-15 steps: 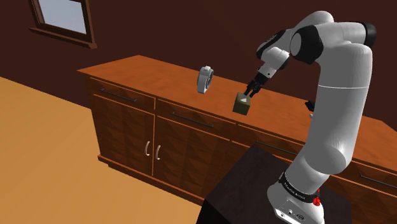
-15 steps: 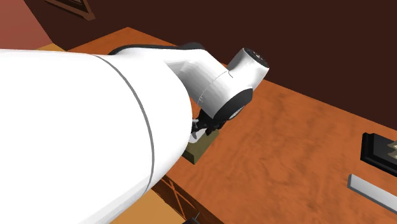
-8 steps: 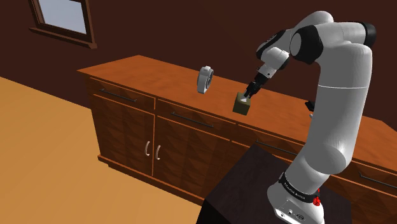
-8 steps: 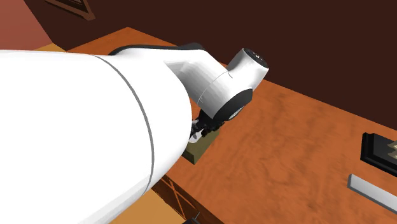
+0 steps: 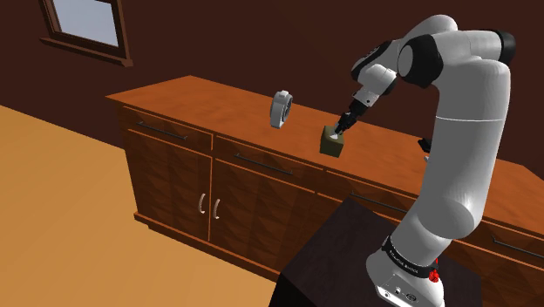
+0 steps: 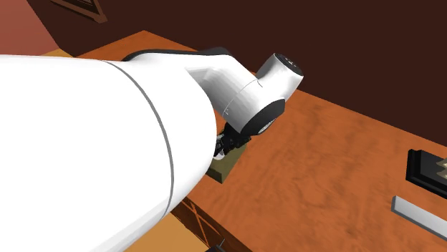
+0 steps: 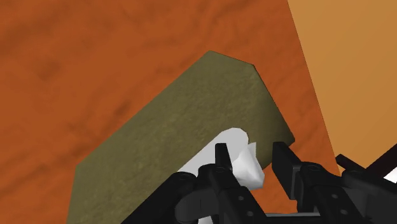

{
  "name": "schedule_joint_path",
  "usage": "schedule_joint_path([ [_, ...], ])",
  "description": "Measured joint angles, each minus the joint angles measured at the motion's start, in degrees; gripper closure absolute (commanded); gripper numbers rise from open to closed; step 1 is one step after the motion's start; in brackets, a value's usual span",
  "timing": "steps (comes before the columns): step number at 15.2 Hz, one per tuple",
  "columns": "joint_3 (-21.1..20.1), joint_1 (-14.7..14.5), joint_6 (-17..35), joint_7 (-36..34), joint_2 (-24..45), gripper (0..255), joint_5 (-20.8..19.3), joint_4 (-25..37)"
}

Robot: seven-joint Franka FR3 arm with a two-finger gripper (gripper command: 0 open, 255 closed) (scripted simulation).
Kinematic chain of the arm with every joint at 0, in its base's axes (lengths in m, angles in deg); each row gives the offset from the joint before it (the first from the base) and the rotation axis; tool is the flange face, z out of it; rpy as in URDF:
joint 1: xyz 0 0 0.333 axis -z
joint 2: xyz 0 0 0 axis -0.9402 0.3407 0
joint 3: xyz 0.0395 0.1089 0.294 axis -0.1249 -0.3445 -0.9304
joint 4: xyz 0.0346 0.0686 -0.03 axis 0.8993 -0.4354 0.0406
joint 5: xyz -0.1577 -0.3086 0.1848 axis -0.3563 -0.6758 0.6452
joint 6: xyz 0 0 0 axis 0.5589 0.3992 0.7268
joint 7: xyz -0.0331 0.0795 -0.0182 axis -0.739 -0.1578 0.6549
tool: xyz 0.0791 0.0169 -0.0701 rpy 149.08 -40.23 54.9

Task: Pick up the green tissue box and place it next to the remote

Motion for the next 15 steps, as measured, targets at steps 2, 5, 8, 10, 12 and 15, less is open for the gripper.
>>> schedule_joint_path([
  [2, 0.07, -0.10, -0.17, -0.21, -0.16, 255, -0.17, 0.13],
  [5, 0.47, -0.43, -1.28, -1.23, -1.02, 255, -1.13, 0.88],
  [8, 1.06, -0.90, -2.70, -2.58, -2.39, 255, -2.47, 1.80],
  [10, 1.36, -1.20, -3.50, -3.39, -3.22, 255, -3.24, 2.30],
  [12, 1.68, -1.35, -4.50, -4.08, -3.97, 255, -4.00, 3.00],
  [15, 2.01, -1.40, -6.34, -5.22, -4.70, 255, -4.87, 4.68],
])
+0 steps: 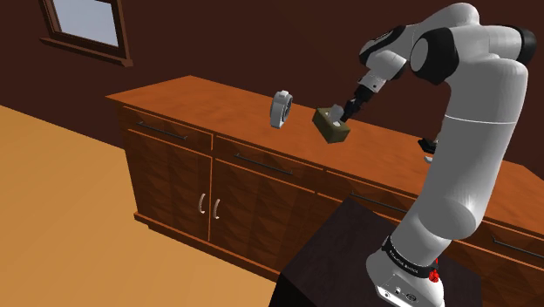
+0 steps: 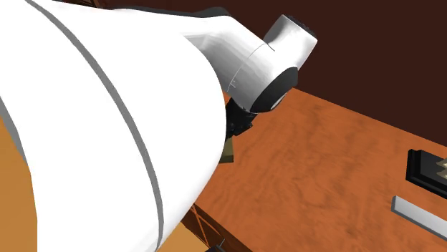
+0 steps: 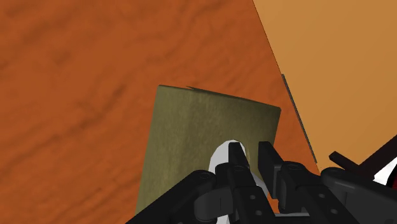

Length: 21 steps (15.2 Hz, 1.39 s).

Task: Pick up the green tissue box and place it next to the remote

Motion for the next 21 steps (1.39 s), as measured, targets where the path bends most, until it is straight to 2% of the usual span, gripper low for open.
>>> schedule_joint_path([
  [12, 0.96, -0.52, -6.55, -4.24, -3.05, 255, -2.97, 5.78],
  [21, 1.20, 0.56, -13.00, -6.61, -2.82, 255, -3.12, 12.87],
])
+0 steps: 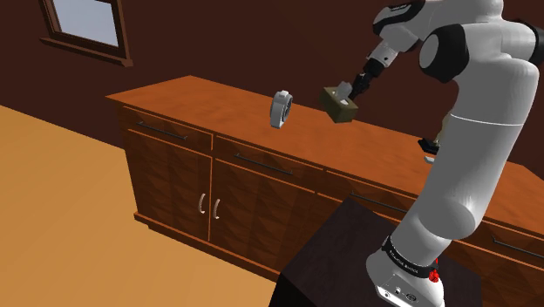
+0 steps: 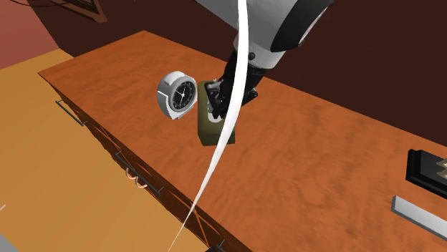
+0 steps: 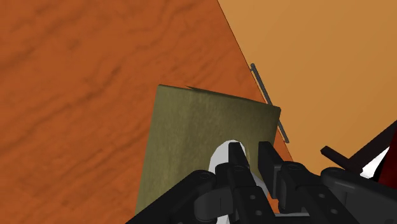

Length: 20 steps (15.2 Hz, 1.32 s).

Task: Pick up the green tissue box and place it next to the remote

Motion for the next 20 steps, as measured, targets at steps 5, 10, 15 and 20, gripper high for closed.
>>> schedule_joint_path([
  [5, 0.11, 0.84, -3.66, -1.12, 0.36, 255, 0.25, 4.08],
  [10, 0.40, 1.77, -6.64, -1.50, 0.38, 255, 0.27, 6.98],
  [15, 2.43, 3.20, -5.78, 3.07, -2.53, 255, -2.64, 2.49],
  [20, 4.93, 6.16, -5.55, 9.23, -4.10, 255, -5.03, -1.00],
])
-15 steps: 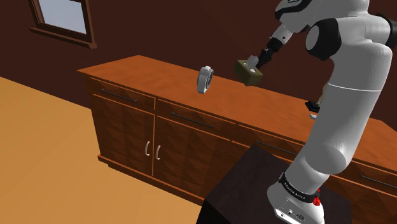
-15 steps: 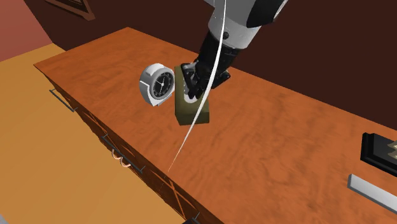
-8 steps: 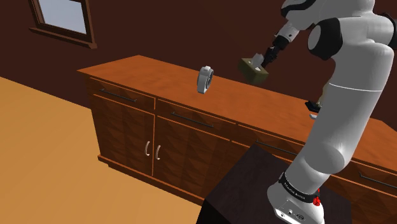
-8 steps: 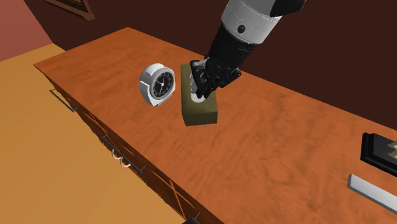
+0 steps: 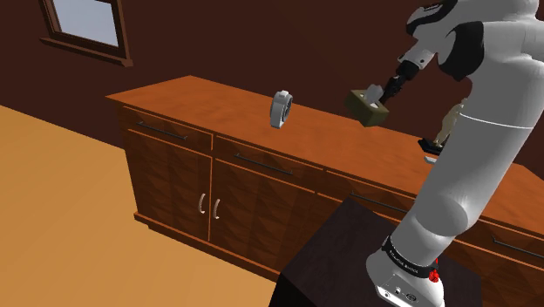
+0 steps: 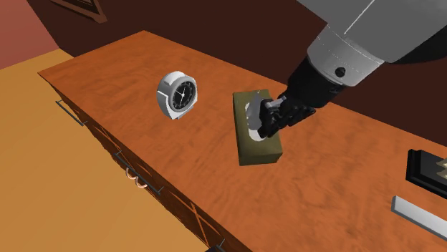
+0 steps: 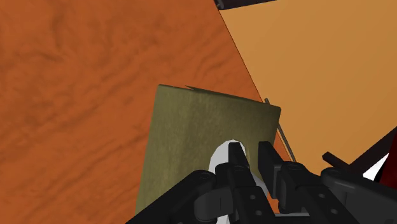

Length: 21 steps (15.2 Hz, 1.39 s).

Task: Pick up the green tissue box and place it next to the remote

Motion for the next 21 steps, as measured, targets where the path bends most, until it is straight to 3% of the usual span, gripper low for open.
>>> schedule_joint_path([
  [6, 2.94, 4.94, -1.23, 8.20, 0.68, 255, -1.29, -1.37],
  [11, 4.69, 11.05, -2.78, 16.27, 4.29, 255, -0.41, -0.60],
  [14, 5.40, 15.33, -3.29, 21.55, 6.73, 255, 0.12, -0.35],
  [21, 3.93, 29.90, -7.57, 33.32, 16.76, 255, 4.27, 7.17],
])
